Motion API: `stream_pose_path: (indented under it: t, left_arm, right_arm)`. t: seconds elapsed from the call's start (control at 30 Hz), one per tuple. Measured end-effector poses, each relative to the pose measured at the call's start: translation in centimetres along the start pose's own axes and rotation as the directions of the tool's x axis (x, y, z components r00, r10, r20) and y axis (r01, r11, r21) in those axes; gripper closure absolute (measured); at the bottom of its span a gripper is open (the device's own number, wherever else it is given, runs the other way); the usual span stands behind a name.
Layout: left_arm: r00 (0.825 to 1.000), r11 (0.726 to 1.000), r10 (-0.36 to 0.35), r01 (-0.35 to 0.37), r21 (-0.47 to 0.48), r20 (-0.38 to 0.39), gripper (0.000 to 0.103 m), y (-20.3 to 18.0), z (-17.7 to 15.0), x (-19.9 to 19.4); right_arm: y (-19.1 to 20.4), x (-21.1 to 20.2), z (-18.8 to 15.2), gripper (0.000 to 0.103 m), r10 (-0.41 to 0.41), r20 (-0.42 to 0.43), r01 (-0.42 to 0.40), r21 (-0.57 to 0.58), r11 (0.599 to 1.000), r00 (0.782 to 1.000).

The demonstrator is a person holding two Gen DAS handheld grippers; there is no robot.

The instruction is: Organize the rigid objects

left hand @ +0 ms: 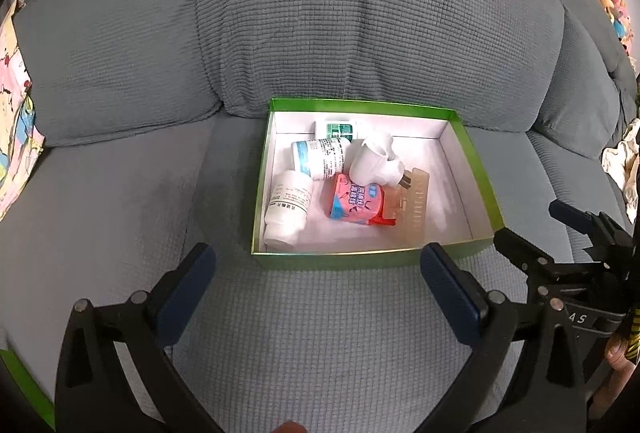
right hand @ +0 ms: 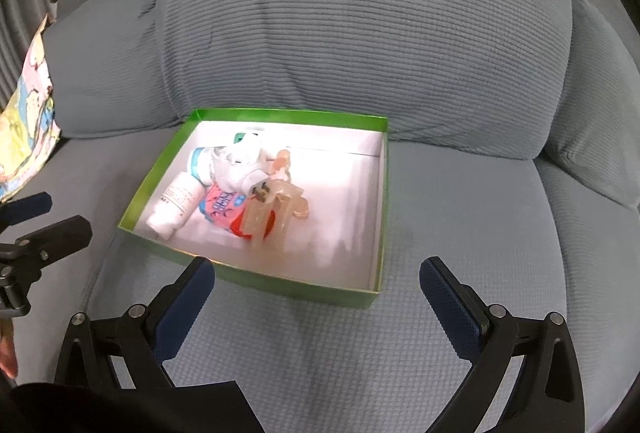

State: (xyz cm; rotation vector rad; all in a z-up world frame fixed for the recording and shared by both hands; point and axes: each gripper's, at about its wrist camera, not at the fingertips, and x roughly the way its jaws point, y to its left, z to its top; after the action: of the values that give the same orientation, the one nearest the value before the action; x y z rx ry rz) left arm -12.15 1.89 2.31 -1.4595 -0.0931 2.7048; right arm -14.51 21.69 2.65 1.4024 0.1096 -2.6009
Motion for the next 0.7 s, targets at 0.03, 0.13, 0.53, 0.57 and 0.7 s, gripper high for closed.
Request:
stream_pose_path:
  t: [0.03,0.13,0.53,0.57,0.7]
  left_arm:
    - [1.0,1.0,0.0,0.0,0.001,-0.004,0.001,-0.1,0.0,0.1]
    - [1.0,1.0,0.007,-0.006,0.01,-0.019,0.001,-0.3,0.3,0.8]
    - [0.998,1.0,0.004,-0.003,0.017,-0.059,0.001,-0.9,0.9,3.1]
    - [0.998,1.0,0.011,-0.01,0.019,-0.054,0.001,-1.0,0.9,3.1]
    - [0.998,1.0,0.014,-0.013,0.021,-0.061,0.001,-1.1,0.9,3.5]
  right_arm:
    - [-0.2,0.1,0.1,0.001,0.001,0.001,-0.001,0.005,1.0,1.0]
    - [-0.5,0.4,0.3,0.001,0.003,0.005,-0.004,0.013,1.0,1.0]
    - [-0.5,2.3,1.4,0.001,0.0,-0.002,0.0,0.001,1.0,1.0]
    - [-0.5,2.4,1.4,0.001,-0.001,-0.004,0.001,-0.001,1.0,1.0]
    - [-0.5,2.9,1.5,0.001,0.004,-0.009,-0.004,0.002,1.0,1.0]
